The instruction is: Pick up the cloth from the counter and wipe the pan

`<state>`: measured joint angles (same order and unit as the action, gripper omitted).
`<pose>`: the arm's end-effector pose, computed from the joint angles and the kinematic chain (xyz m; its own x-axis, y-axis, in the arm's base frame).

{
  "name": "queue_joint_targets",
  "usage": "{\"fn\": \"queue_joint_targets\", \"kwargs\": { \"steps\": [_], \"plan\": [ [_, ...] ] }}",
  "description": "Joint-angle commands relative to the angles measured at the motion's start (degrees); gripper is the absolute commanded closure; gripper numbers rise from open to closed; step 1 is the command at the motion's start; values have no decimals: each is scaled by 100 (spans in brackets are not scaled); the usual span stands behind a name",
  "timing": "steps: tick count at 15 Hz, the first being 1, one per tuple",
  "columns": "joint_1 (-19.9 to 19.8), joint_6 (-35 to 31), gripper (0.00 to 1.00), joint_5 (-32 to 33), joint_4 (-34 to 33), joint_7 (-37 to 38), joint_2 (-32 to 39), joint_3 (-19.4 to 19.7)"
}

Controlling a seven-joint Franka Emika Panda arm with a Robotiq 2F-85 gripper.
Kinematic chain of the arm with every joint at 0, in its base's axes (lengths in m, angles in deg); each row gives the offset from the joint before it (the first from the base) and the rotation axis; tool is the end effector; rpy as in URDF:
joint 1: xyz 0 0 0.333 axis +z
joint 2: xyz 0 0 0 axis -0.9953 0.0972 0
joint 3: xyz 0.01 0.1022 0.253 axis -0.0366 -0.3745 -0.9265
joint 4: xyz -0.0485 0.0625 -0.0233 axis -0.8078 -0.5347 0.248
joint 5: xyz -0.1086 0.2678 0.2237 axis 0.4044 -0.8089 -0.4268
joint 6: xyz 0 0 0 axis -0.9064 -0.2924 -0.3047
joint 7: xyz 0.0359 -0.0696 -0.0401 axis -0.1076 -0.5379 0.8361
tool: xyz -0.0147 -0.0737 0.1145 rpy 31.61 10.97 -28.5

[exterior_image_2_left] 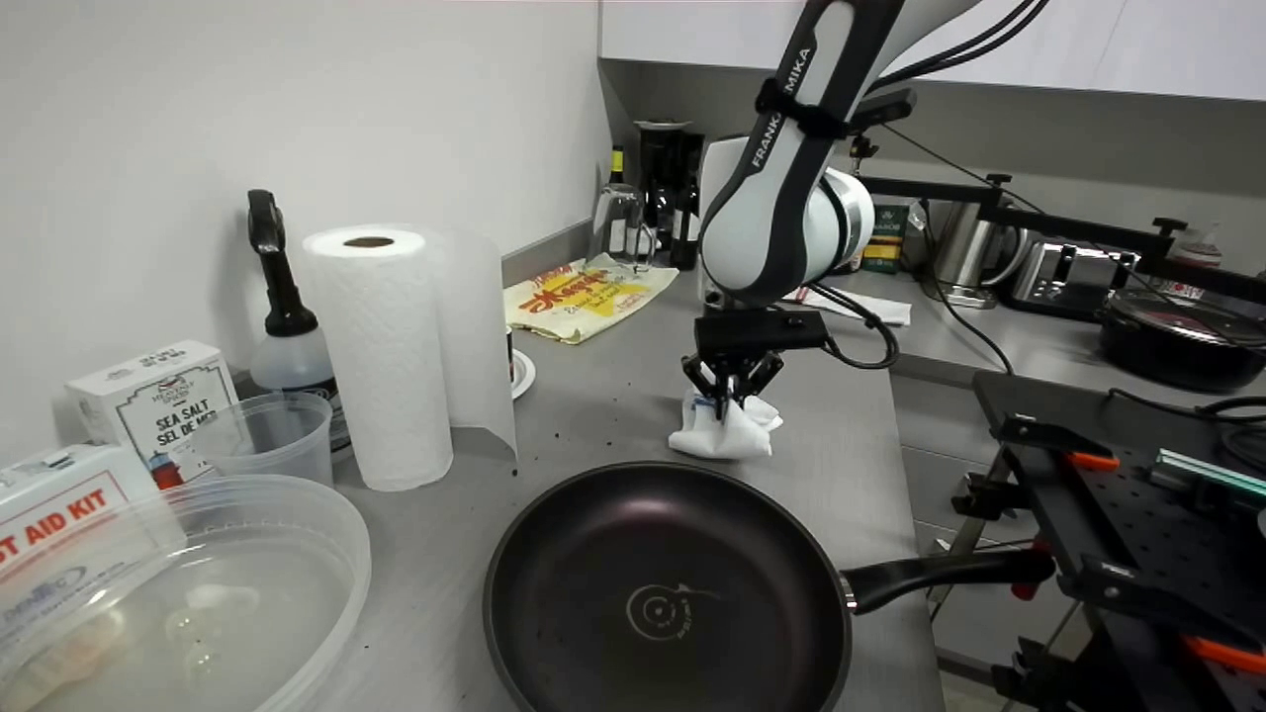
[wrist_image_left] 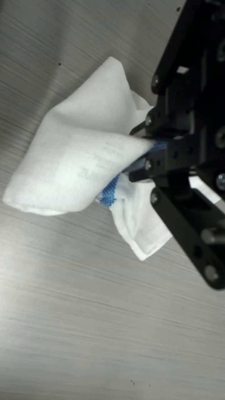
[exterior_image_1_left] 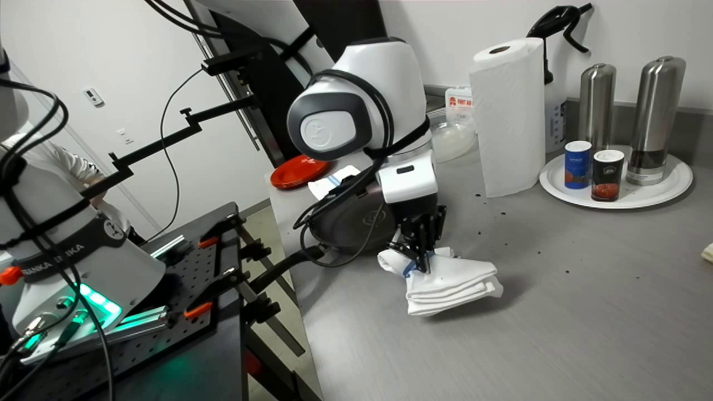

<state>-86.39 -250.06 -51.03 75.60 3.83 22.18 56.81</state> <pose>0.4631 -0.1828 0.0162 0.3743 -0.9256 0.0564 -0.9242 -0.3675 0.1040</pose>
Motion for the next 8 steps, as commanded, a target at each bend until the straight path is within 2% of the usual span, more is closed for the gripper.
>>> {"fn": "queue_joint_targets", "kwargs": {
  "steps": [1, 3, 5, 8],
  "plan": [
    [-67, -4, 97, -147, -166, 21, 144, -99],
    [-73, 33, 97, -151, -180, 4, 163, -112],
    [-18, 135, 61, -93, -138, -10, 119, -74],
    [-10, 206, 42, -60, 31, -113, -83, -119]
  ]
}}
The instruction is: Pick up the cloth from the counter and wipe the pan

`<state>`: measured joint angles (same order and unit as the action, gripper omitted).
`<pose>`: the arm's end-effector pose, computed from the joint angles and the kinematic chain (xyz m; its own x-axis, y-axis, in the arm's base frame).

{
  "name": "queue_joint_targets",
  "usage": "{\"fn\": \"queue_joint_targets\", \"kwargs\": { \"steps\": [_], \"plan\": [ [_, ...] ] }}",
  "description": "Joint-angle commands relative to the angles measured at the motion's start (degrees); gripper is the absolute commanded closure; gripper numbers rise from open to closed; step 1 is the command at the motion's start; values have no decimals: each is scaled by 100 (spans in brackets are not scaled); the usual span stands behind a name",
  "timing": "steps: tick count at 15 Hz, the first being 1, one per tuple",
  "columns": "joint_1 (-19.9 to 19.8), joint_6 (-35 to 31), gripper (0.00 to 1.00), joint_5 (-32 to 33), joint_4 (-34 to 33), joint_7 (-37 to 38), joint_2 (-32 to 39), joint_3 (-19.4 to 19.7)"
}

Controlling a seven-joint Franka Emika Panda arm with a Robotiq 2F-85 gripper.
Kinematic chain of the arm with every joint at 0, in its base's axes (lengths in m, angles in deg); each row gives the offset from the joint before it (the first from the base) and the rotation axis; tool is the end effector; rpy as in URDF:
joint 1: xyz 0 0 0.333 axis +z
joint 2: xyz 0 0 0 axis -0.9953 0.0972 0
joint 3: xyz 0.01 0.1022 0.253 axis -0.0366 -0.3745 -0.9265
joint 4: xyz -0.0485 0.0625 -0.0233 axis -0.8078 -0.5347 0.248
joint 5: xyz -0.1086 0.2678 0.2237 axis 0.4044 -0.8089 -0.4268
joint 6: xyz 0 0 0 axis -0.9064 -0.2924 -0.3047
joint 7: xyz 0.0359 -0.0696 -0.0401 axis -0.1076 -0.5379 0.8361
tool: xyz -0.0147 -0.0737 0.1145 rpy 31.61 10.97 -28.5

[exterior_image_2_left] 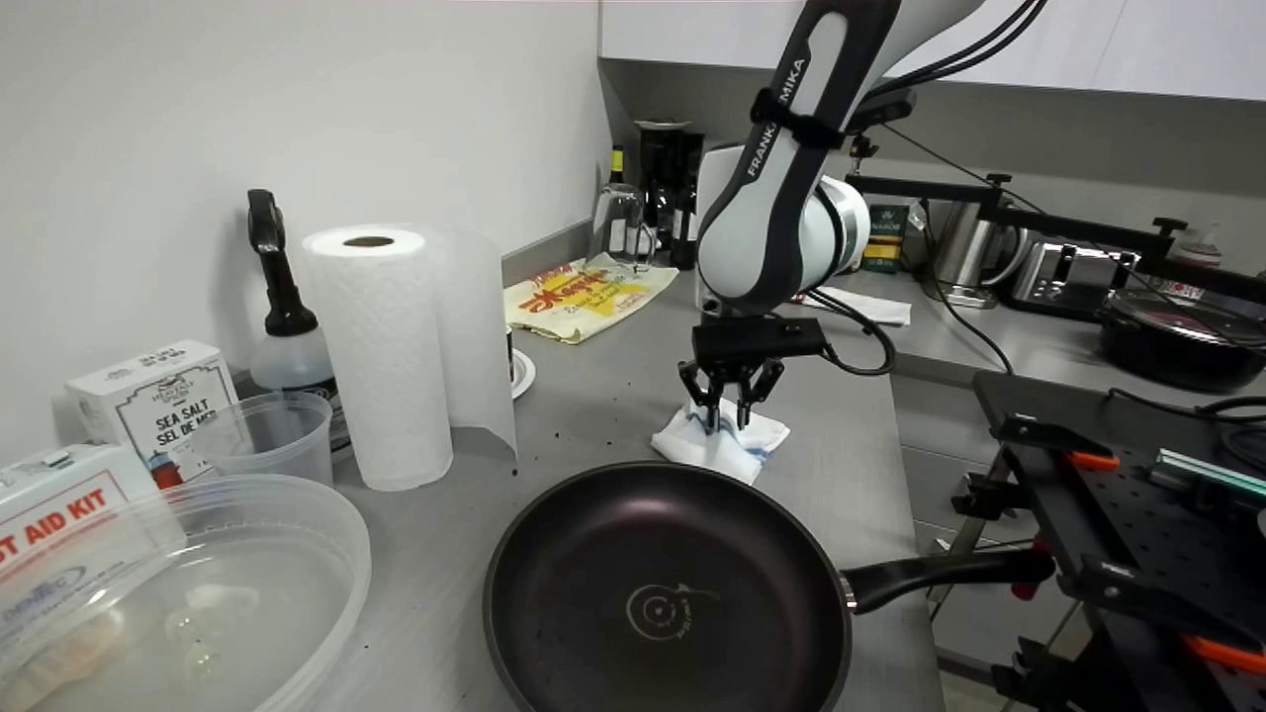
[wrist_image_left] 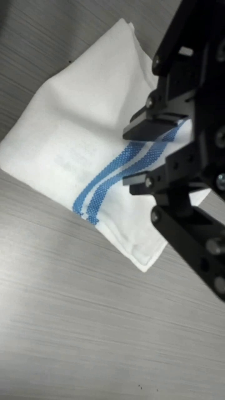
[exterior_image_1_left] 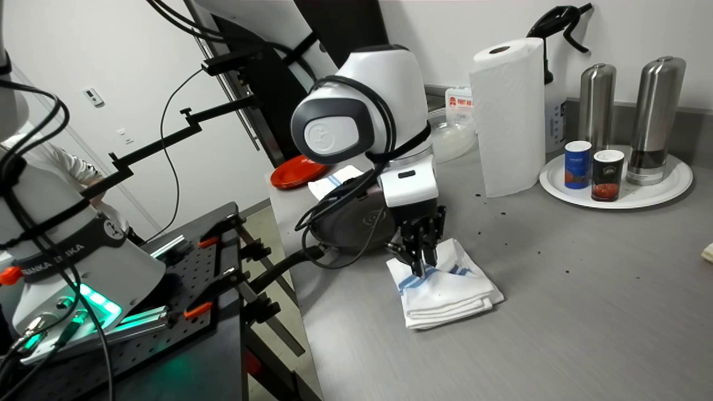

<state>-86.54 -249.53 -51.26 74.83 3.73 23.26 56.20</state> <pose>0.4631 -0.1783 0.0086 0.3789 -0.9245 0.0418 -0.9212 -0.3725 0.1122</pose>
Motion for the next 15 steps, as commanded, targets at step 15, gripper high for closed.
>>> {"fn": "queue_joint_targets", "kwargs": {
  "steps": [15],
  "plan": [
    [70, 1373, 0, 781, 1582, -2014, -2768, -292]
  ]
}}
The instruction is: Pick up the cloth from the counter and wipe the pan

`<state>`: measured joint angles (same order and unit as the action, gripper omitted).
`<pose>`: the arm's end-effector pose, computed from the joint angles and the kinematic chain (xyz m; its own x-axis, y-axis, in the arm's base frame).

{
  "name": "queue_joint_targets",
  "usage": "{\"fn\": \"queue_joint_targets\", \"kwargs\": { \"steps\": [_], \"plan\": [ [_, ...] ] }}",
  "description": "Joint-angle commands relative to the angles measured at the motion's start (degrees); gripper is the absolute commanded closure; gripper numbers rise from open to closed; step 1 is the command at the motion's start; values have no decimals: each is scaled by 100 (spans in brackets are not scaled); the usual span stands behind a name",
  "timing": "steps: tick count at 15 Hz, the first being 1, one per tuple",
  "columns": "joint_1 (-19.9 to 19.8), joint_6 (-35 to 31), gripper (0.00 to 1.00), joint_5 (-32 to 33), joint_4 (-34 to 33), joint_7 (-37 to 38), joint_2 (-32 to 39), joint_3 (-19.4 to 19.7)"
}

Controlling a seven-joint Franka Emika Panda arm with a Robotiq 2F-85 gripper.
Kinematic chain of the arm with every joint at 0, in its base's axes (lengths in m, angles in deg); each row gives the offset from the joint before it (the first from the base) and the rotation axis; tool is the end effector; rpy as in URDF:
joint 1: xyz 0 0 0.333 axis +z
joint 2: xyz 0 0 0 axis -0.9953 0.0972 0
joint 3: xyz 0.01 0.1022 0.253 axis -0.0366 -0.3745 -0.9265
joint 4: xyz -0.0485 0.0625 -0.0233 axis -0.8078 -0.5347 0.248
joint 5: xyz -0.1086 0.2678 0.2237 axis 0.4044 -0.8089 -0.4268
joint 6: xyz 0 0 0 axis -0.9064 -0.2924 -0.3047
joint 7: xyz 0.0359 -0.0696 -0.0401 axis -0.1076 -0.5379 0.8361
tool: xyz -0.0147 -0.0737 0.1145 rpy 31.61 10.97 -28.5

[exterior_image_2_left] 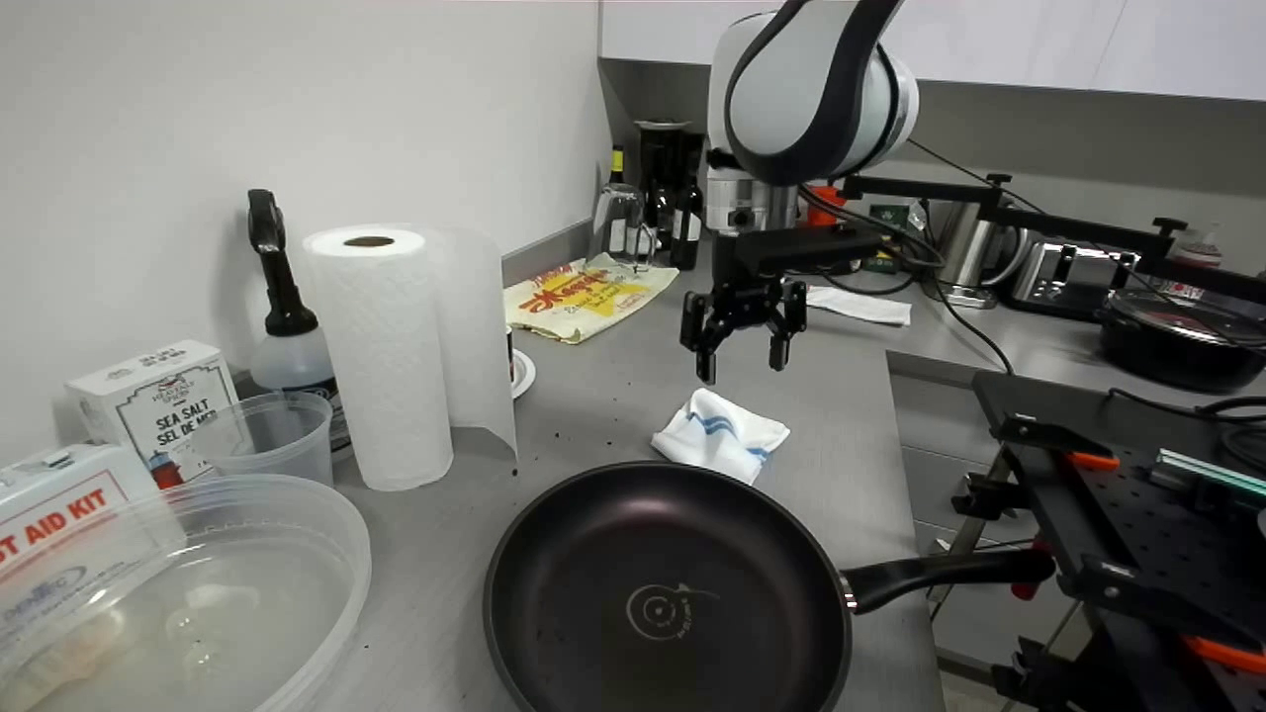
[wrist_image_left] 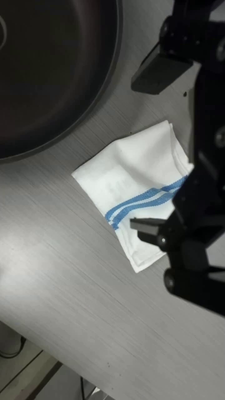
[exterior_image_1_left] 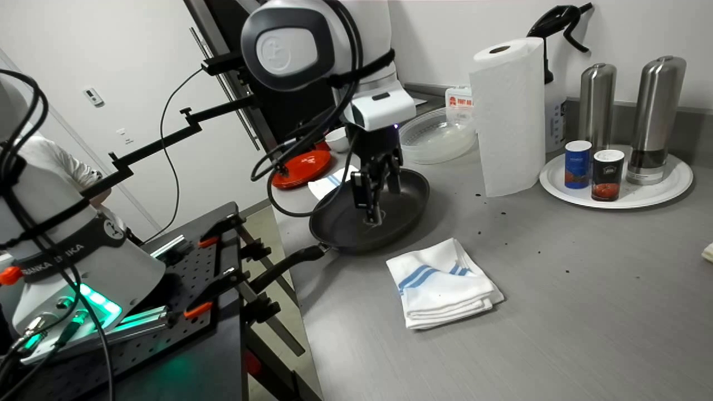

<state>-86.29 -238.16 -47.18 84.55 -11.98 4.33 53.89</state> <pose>0.4587 -0.1330 0.1004 0.6646 -0.7410 -0.0965 -0.7389 -0.6709 0.0630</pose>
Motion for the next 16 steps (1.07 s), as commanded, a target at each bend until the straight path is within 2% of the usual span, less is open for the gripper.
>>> {"fn": "queue_joint_targets", "kwargs": {
  "steps": [1, 5, 6, 16],
  "plan": [
    [56, 299, 0, 508, 746, -568, -1096, -96],
    [128, 412, 0, 1091, 1328, -892, -1895, -282],
    [5, 309, 0, 897, 891, -685, -1347, -297],
    [-49, 308, 0, 906, 934, -686, -1376, -327]
  ]
}}
